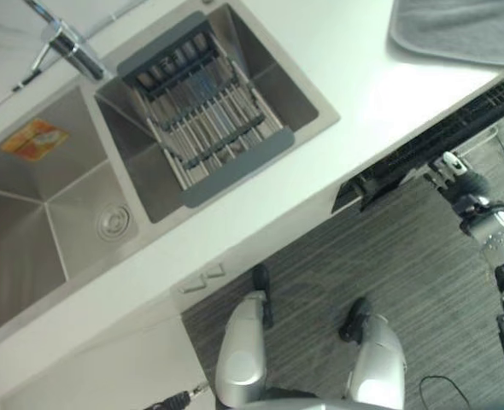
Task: Place the dishes in the dishwasher.
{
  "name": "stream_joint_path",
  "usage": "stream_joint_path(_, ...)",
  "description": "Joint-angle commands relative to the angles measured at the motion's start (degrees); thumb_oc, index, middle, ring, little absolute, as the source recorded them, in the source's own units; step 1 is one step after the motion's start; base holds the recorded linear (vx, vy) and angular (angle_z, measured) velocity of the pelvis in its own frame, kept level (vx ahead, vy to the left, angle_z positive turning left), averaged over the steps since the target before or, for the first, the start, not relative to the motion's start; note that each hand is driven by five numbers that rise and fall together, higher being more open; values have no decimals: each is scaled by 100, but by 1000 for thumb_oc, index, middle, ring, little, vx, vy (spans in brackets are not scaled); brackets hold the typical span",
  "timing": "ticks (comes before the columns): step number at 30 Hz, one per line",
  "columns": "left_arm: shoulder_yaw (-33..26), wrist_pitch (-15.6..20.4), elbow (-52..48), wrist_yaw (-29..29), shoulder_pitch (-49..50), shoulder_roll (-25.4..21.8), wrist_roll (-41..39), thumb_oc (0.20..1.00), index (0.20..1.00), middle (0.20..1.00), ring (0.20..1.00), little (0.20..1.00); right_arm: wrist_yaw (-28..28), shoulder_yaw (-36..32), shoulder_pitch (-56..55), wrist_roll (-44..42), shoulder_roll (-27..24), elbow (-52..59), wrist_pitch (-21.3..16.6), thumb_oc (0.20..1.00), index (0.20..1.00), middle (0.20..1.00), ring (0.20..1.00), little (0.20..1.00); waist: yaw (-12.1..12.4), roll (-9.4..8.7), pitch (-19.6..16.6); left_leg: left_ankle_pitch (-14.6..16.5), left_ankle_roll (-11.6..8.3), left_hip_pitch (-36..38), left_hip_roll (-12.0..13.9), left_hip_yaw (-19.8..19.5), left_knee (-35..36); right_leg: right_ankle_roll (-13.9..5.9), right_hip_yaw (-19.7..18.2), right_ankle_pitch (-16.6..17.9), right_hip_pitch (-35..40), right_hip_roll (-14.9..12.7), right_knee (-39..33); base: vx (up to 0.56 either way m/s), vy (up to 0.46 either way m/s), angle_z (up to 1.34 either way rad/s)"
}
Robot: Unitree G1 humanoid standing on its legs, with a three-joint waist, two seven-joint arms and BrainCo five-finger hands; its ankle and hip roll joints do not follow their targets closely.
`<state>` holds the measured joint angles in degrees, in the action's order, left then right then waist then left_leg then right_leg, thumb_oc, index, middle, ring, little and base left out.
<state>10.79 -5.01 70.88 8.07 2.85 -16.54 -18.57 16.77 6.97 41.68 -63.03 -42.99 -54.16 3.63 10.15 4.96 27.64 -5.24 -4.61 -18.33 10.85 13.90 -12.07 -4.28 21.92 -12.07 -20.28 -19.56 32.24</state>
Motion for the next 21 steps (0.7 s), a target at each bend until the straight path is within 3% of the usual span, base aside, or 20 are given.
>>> stream_joint_path(1,234,-151,187,-64,47,-307,209,1000,1000,1000,1000,1000,925,191,1705,-552,228,785,-351,1000,1000,1000,1000,1000,354,-174,-153,627,-72,265,137,4,-814,187,458,121,168,106,-90,26,20,10)
stream_joint_path(9,312,-207,235,133,17,-406,258,1000,1000,1000,1000,1000,1030,308,2327,-1282,399,579,-141,1000,1000,1000,1000,1000,539,-79,-100,603,-74,149,53,-187,-771,129,486,188,139,62,-143,20,39,3)
stream_joint_path(13,283,-147,299,321,87,-451,155,1000,1000,1000,1000,1000,1170,334,2661,-2418,541,382,188,1000,1000,1000,1000,1000,663,17,-70,525,-91,111,17,-255,-706,94,525,214,141,17,-202,14,46,1)
stream_joint_path(16,242,-147,271,434,146,-513,201,1000,1000,1000,1000,1000,1032,273,2887,-3020,579,307,-15,1000,1000,1000,1000,1000,776,79,-59,505,-86,49,-24,-312,-660,46,573,244,99,-61,-193,-4,23,7)
stream_joint_path(21,173,-142,349,484,232,-565,97,1000,1000,1000,1000,1000,812,182,3020,-3079,490,68,-190,1000,1000,1000,1000,1000,840,97,-49,495,-92,24,-45,-383,-615,14,602,272,125,-63,-236,-8,1,9)
